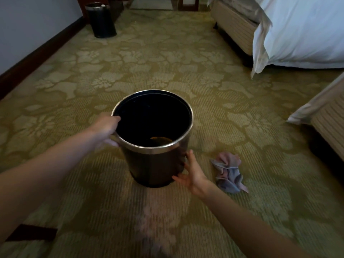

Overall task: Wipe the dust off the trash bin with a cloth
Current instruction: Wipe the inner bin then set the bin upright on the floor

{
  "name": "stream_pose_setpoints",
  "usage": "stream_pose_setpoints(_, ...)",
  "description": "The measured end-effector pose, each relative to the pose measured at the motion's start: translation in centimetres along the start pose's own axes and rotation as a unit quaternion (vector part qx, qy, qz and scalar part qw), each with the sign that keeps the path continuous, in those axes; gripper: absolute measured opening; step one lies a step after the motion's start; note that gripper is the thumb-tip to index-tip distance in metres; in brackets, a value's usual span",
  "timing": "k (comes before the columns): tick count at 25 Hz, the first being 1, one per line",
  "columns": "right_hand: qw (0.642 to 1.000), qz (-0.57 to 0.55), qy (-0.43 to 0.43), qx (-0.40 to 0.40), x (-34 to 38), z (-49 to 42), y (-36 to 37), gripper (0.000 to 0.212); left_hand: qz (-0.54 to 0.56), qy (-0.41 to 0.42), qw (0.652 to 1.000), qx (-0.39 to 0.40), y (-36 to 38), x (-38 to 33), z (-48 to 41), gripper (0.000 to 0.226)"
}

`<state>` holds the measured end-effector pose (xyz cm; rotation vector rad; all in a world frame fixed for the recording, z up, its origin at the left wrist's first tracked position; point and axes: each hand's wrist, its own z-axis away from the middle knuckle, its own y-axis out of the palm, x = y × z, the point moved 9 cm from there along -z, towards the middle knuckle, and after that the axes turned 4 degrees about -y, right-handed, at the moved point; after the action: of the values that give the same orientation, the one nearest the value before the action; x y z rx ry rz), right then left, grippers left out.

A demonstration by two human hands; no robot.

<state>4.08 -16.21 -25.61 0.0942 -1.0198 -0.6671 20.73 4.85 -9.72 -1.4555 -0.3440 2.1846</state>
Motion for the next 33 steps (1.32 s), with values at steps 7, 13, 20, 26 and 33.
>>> stream_pose_setpoints(7, 0.827, 0.503, -0.251, -0.019, 4.8, -2.8, -2.1, 0.081, 0.025, -0.035, 0.997, -0.061, -3.9, 1.8, -1.5, 0.03)
stream_pose_setpoints(13, 0.594, 0.774, -0.206, -0.08, 3.2, -0.1, -18.6, 0.099, 0.019, -0.021, 0.998, -0.063, -3.6, 1.8, -1.9, 0.031)
stream_pose_setpoints(20, 0.653, 0.662, -0.357, -0.085, 6.9, 2.7, -16.3, 0.07, 0.033, -0.029, 0.996, -0.072, -3.6, 2.0, -1.9, 0.028)
stream_pose_setpoints(26, 0.807, 0.502, -0.295, -0.1, 12.0, 4.0, -16.2, 0.041, 0.049, -0.021, 0.997, -0.064, -3.5, 1.7, -1.7, 0.018)
stream_pose_setpoints(33, 0.687, 0.702, -0.159, -0.095, -0.9, -0.2, -12.4, 0.094, 0.071, -0.015, 0.995, -0.072, -3.5, 1.6, -1.6, 0.014)
